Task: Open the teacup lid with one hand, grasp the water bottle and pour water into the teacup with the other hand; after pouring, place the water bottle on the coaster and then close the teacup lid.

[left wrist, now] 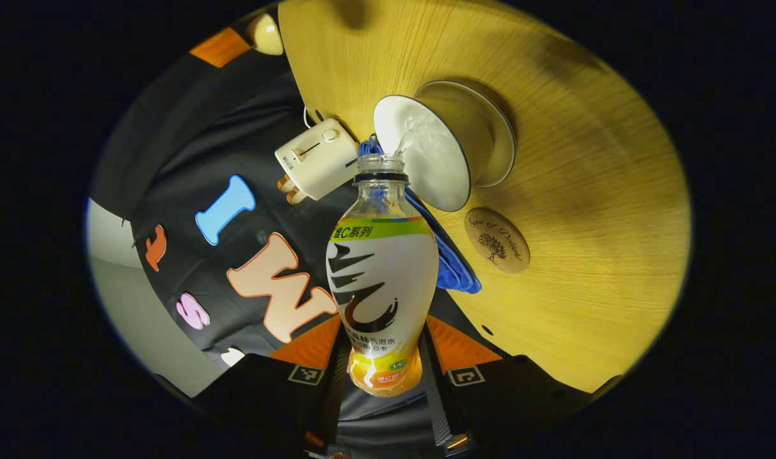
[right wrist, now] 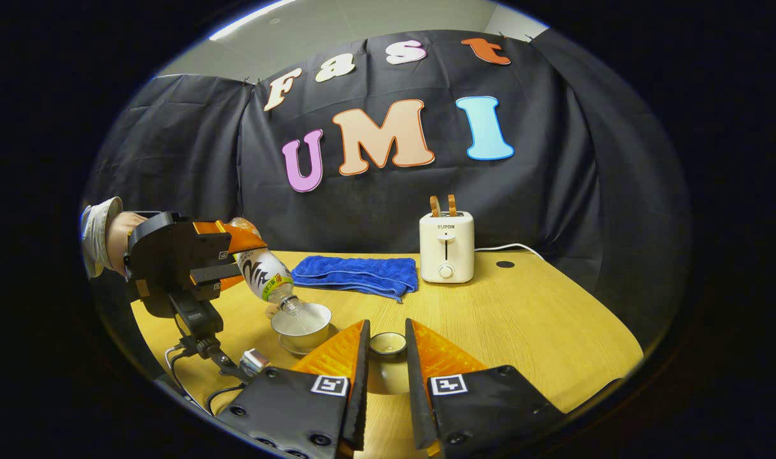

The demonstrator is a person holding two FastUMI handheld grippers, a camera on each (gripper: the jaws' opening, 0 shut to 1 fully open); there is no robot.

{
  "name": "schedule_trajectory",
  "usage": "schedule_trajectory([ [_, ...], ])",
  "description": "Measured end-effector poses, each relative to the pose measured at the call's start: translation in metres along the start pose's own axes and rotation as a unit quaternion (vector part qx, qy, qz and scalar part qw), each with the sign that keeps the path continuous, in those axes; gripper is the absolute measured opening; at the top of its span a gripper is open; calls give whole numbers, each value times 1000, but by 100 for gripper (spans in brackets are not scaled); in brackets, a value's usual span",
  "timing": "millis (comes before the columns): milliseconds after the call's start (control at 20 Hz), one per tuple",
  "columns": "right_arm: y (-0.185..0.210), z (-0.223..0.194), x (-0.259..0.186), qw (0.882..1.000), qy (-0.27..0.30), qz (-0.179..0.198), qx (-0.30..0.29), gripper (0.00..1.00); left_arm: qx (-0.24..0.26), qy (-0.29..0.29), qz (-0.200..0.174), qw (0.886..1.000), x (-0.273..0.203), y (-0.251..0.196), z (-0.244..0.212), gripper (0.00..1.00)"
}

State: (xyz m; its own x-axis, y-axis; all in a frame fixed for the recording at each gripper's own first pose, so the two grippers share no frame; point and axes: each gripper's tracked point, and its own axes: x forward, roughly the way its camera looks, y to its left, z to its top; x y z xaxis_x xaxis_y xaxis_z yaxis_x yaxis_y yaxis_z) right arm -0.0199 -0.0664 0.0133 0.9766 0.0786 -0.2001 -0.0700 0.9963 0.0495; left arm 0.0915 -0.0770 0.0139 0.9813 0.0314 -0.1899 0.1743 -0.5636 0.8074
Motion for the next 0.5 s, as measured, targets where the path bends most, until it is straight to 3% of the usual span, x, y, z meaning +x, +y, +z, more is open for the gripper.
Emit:
schedule_trajectory([
  [500, 8, 1, -2, 1000, -4, 7, -22, 33, -13, 5, 12, 1000, 6, 2, -8, 55],
])
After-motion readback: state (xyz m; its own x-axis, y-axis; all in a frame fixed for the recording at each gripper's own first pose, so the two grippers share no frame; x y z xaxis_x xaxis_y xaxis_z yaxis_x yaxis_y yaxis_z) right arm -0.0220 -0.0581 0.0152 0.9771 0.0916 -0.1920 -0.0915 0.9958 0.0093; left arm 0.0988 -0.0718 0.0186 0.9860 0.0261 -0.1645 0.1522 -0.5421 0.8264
